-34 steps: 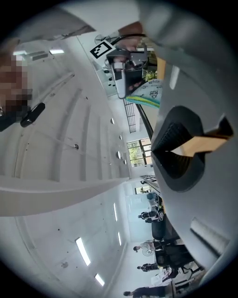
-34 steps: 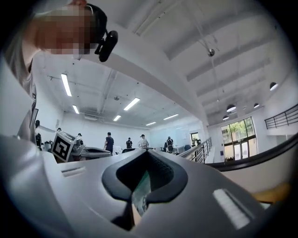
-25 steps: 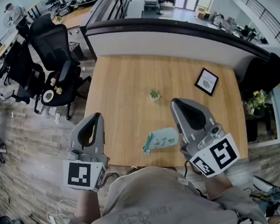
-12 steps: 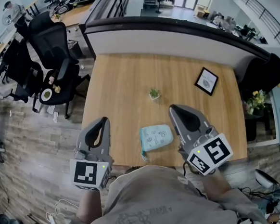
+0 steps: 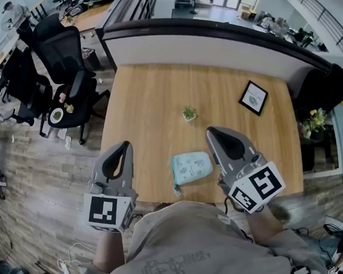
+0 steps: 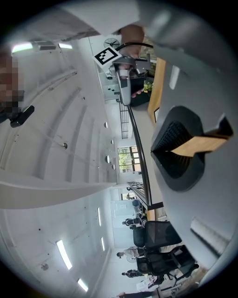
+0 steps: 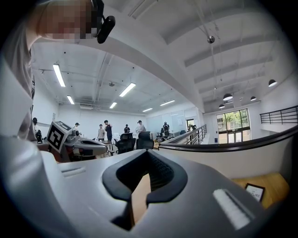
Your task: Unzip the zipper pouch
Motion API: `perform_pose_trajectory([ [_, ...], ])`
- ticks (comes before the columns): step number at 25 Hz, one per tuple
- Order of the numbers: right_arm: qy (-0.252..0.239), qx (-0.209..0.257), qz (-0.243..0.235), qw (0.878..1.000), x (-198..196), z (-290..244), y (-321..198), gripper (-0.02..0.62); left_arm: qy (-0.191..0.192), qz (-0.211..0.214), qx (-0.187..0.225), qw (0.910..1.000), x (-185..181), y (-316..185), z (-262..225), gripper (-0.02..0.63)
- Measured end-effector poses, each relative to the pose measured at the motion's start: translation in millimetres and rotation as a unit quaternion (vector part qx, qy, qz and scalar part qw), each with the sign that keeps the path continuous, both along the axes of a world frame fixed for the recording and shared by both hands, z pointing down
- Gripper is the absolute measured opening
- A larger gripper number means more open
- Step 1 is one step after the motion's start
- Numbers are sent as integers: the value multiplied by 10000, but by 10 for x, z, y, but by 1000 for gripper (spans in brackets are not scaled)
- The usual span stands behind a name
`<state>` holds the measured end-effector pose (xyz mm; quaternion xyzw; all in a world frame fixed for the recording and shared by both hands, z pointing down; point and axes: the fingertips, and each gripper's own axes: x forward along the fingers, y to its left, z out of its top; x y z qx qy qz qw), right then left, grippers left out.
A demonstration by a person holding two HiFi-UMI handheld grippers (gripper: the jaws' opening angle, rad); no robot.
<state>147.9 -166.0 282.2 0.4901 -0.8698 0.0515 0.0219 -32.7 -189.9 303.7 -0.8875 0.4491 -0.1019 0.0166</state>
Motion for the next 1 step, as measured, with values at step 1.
perform_pose_trajectory([
  [1,1,0,-1,10000,-2,2,-9,9,1,1,8,10000,-2,-10,-1,-2],
])
